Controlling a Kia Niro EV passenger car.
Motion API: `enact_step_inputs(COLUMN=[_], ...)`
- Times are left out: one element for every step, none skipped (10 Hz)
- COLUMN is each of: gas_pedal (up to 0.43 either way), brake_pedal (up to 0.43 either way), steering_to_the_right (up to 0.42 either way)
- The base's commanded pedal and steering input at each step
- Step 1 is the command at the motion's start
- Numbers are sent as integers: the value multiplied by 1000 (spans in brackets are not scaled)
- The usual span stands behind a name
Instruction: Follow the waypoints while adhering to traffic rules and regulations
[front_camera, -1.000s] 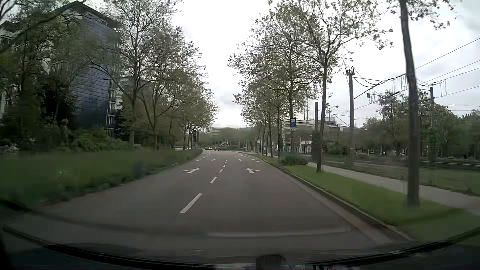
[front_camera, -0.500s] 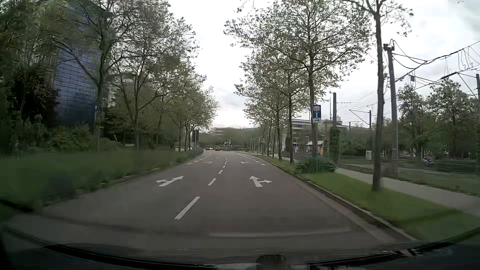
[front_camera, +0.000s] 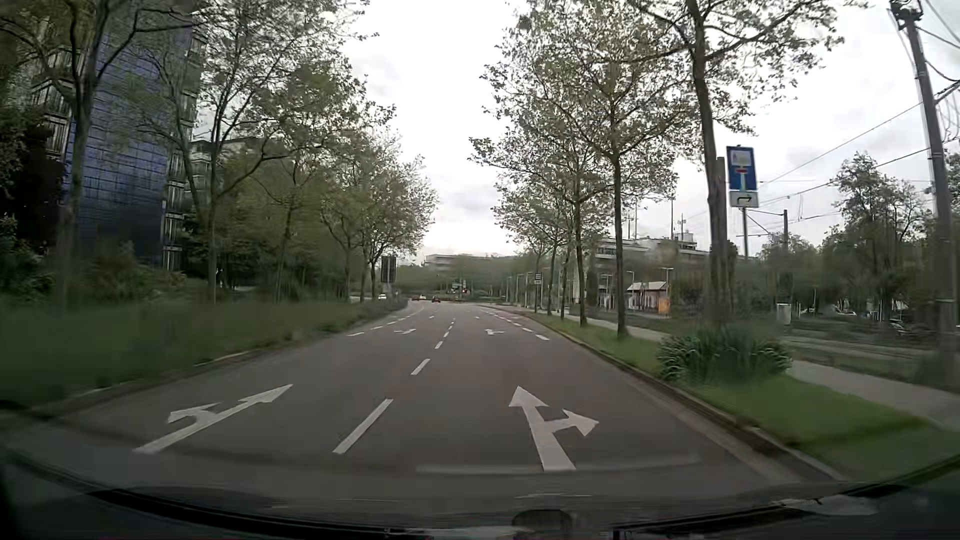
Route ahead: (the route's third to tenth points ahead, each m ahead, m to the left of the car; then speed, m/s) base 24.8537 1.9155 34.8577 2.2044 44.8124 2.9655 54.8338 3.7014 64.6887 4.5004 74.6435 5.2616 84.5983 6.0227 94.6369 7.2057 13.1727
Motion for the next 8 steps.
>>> enact_step_inputs(gas_pedal=[59, 59, 59, 59, 59, 59, 59, 59], brake_pedal=[0, 0, 0, 0, 0, 0, 0, 0], steering_to_the_right=[-5, -5, -5, -4, -4, -4, -4, -5])
